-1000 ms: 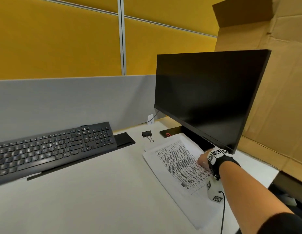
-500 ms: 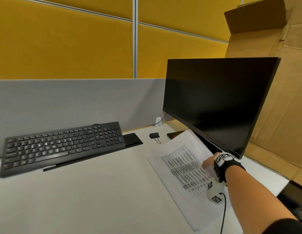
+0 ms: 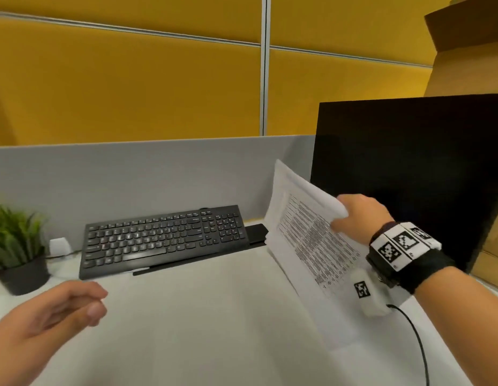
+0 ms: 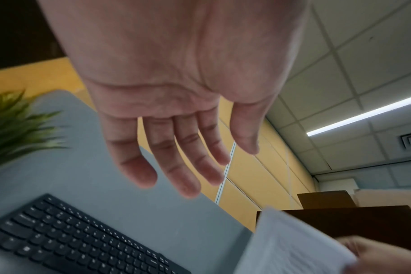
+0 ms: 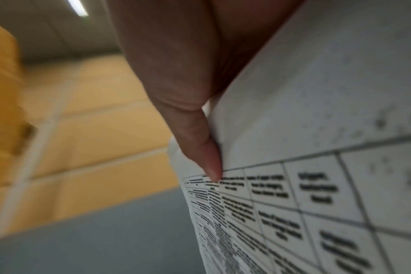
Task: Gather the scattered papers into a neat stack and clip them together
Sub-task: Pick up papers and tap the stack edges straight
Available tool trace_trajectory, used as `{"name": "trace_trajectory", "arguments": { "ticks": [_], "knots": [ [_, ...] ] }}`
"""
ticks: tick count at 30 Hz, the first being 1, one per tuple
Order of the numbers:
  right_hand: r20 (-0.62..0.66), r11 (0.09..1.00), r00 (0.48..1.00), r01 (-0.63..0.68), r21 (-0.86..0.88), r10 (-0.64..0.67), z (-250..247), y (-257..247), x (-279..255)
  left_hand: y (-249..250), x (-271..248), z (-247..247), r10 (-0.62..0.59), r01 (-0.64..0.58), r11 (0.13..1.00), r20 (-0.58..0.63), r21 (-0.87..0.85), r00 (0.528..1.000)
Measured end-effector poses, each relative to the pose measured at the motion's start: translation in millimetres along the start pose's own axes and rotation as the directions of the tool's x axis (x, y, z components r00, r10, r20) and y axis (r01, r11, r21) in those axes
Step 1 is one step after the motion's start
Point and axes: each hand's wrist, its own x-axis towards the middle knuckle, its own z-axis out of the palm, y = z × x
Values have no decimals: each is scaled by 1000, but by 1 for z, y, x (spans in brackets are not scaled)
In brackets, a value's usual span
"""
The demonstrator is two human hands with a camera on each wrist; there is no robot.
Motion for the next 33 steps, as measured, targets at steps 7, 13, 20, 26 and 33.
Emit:
{"name": "trace_trajectory", "arguments": {
  "ticks": [7, 13, 20, 26, 33],
  "knots": [
    [-221, 724, 919, 392, 567, -325, -31, -101, -14, 46, 33, 50, -18, 20, 997, 24, -80, 1000],
    [-70, 265, 929, 175, 948, -362, 27, -150, -5, 50, 79, 52, -89, 18, 860, -115, -511, 989],
    [-202, 219, 938, 268, 938, -283, 97, -171, 11, 35, 92, 48, -46, -167, 839, -373, -517, 927],
    [-275, 311, 914, 365, 878, -297, 136, -191, 12, 14, 96, 61, 105, -220, 953, -454, -208, 885],
    [-283, 226, 940, 322, 919, -188, 157, -190, 16, 6, 106, 47, 125, -193, 971, -393, -139, 911]
  ]
}}
